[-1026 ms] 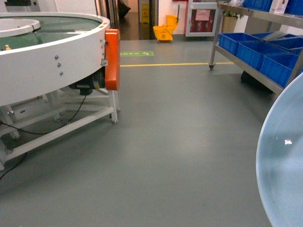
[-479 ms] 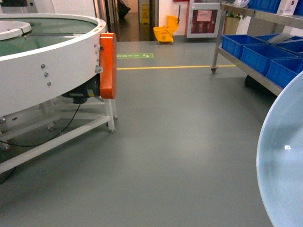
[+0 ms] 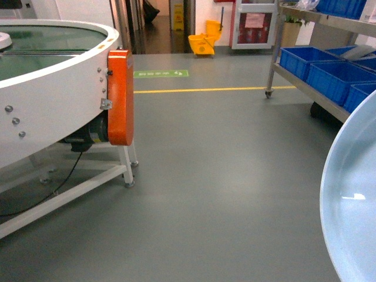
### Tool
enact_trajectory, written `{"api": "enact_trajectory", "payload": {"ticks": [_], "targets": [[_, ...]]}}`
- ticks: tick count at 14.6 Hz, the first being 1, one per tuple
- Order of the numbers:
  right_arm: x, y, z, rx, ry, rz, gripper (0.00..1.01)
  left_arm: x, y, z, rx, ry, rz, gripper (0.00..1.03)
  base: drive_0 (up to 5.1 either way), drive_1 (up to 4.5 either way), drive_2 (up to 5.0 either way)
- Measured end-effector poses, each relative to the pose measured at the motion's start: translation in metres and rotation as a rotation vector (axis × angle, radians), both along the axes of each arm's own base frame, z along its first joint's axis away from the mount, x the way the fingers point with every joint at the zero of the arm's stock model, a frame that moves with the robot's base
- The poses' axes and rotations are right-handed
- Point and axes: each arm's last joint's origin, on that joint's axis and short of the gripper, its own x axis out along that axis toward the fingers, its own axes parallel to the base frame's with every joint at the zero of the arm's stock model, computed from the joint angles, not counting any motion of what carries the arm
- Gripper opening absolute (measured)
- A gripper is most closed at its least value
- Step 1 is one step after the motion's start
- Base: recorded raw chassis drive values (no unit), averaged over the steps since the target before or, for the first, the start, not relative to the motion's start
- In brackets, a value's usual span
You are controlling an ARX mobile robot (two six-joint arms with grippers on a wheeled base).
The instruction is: Place blue tray on left shelf second layer neatly
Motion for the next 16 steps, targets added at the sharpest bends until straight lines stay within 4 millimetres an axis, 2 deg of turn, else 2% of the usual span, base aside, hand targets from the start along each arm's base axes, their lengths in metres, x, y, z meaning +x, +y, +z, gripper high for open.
{"api": "enact_trajectory", "payload": {"ticks": [4, 10, 16], "targets": [[0.0, 0.0001, 0.0004, 0.0, -0.003, 0.001, 0.02, 0.0, 0.0, 0.0001, 0.0, -0.001, 0.001, 0.98, 0.0, 4.2, -4.1], [0.0, 0.0, 0.0005, 0.0, -0.004, 0.0, 0.02, 0.0, 0.0, -0.0001, 0.0, 0.001, 0.001, 0.98, -0.1, -0.11, -0.1], [0.0001, 0.0, 0.0001, 0.0, 0.0, 0.001, 0.02, 0.0, 0.0001, -0.0001, 0.0, 0.001, 0.002, 0.98, -1.8, -1.78, -1.8]]}}
